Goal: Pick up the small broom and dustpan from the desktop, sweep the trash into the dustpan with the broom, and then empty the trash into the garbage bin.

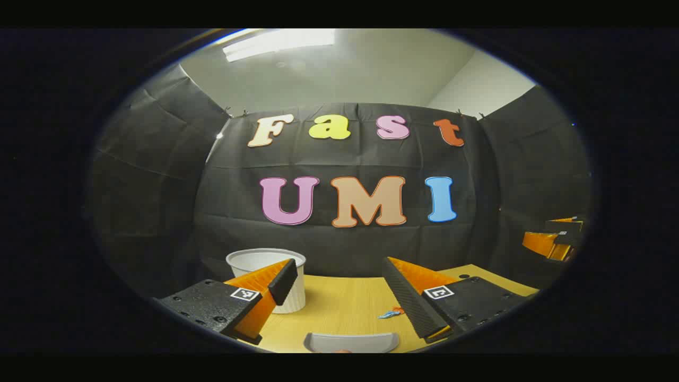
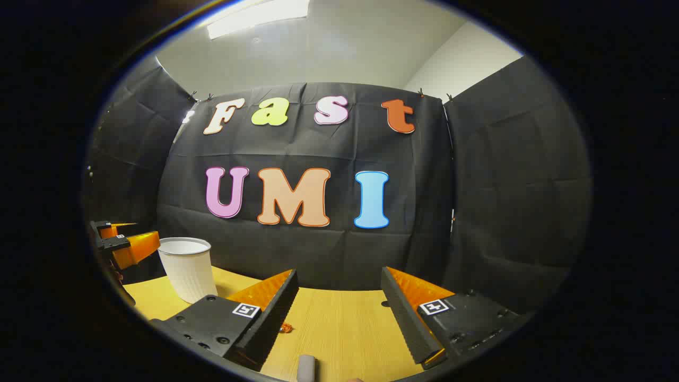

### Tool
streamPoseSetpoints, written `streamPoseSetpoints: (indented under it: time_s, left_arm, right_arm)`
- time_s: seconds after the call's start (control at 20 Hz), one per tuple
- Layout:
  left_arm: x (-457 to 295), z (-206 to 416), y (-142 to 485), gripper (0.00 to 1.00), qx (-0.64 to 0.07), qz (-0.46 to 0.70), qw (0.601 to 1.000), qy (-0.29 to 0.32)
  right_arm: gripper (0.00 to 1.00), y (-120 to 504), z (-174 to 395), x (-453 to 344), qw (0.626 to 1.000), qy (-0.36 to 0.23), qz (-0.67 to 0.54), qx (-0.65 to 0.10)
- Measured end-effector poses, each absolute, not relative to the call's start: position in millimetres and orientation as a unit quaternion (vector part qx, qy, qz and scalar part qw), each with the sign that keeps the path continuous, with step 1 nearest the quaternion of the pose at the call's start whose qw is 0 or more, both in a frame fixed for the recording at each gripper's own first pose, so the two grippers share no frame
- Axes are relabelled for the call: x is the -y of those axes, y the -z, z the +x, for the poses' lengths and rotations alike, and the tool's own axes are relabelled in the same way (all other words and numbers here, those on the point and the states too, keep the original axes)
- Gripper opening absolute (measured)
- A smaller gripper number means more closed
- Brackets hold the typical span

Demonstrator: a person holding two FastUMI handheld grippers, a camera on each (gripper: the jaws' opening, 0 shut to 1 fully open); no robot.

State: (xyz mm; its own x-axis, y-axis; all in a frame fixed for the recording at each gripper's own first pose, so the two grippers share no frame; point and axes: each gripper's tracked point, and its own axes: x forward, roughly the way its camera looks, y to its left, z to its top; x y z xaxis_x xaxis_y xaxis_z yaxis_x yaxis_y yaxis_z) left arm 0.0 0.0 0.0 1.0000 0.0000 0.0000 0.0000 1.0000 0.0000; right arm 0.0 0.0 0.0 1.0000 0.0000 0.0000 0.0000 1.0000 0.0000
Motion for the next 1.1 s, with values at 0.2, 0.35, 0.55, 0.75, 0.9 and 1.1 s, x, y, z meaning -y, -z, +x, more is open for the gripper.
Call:
streamPoseSetpoints:
  time_s: [0.2,0.35,0.55,0.75,0.9,1.1]
  left_arm:
    - [-0.6,-1.8,1.4,0.96,-0.001,0.002,1.0,-0.003]
    - [-0.4,-1.4,1.7,0.96,-0.003,0.004,1.0,-0.005]
    - [0.0,-1.1,3.1,0.96,-0.005,0.007,1.0,-0.005]
    - [-1.0,-1.1,4.2,0.96,-0.004,0.006,1.0,-0.006]
    - [-2.3,0.3,3.8,0.96,-0.006,0.007,1.0,-0.007]
    - [-2.0,1.3,5.7,0.96,-0.007,0.007,1.0,-0.005]
  right_arm:
    - [0.93,1.3,0.8,0.4,1.0,0.0,-0.001,-0.003]
    - [0.93,1.9,0.9,-0.5,1.0,-0.003,-0.001,-0.004]
    - [0.93,2.1,2.9,-2.3,1.0,-0.006,-0.002,-0.004]
    - [0.93,2.5,4.3,-1.9,1.0,-0.004,-0.002,-0.007]
    - [0.93,4.8,5.8,-3.2,1.0,-0.005,-0.004,-0.008]
    - [0.93,6.2,5.6,-4.2,1.0,-0.006,-0.004,-0.011]
